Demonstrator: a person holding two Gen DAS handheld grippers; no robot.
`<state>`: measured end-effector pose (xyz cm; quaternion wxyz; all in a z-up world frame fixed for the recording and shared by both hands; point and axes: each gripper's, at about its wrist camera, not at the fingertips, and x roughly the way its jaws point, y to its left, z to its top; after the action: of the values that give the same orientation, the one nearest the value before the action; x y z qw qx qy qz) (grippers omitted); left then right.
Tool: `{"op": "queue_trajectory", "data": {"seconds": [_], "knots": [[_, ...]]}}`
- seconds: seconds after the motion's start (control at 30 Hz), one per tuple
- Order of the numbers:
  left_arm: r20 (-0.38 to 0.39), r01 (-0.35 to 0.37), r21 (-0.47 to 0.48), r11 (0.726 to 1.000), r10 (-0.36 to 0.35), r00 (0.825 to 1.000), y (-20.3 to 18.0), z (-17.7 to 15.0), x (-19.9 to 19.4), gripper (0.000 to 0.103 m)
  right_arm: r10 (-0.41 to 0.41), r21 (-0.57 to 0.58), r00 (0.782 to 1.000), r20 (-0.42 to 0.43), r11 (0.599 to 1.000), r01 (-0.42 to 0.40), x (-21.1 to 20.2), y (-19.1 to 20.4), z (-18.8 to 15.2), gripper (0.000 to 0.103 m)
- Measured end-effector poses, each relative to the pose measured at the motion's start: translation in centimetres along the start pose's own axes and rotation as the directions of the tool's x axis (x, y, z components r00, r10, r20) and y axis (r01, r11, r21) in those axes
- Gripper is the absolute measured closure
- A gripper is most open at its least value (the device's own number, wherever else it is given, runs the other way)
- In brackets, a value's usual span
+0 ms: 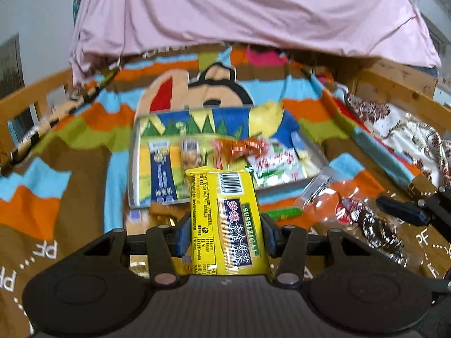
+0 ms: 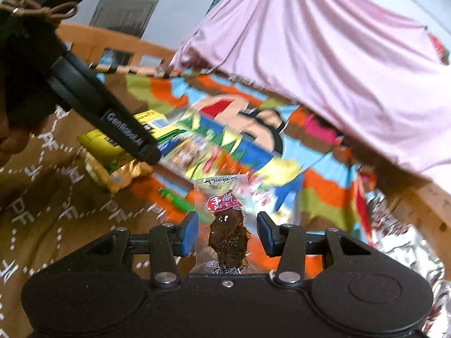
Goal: Organize snacks
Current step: 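Lift and carry the yellow pack and jerky bag over the metal tray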
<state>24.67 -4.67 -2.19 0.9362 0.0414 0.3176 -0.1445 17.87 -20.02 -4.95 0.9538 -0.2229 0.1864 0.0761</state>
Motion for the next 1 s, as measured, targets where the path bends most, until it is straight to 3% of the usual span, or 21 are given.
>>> {"op": "queue_trajectory", "data": {"seconds": [0.3, 0.57, 0.77, 1.0], "knots": [[0.103, -0.023, -0.02, 1.0, 0.025, 0.994, 0.2, 1.8, -1.8, 0.049, -0.07, 0.103, 0.991, 0.114, 0.993, 0.058, -0.4, -2.8, 3.3, 0.055], [0.226, -0.063, -0.034, 0.997, 0.069, 0.972, 1.0, 3.9, -3.0, 0.049, -0.119, 0.103, 0.968, 0.22, 0.99, 0.098, 0.4, -5.0, 7.0, 0.055], [0.309, -0.096, -0.05, 0.994, 0.107, 0.945, 1.8, 6.3, -1.9, 0.049, -0.118, 0.081, 0.961, 0.249, 0.992, 0.101, 3.9, -6.1, 9.3, 0.055], [0.368, -0.14, -0.057, 0.989, 0.151, 0.918, 3.8, 9.1, 2.7, 0.049, -0.126, 0.115, 0.959, 0.254, 0.988, 0.1, 10.1, -6.3, 10.3, 0.055]]}}
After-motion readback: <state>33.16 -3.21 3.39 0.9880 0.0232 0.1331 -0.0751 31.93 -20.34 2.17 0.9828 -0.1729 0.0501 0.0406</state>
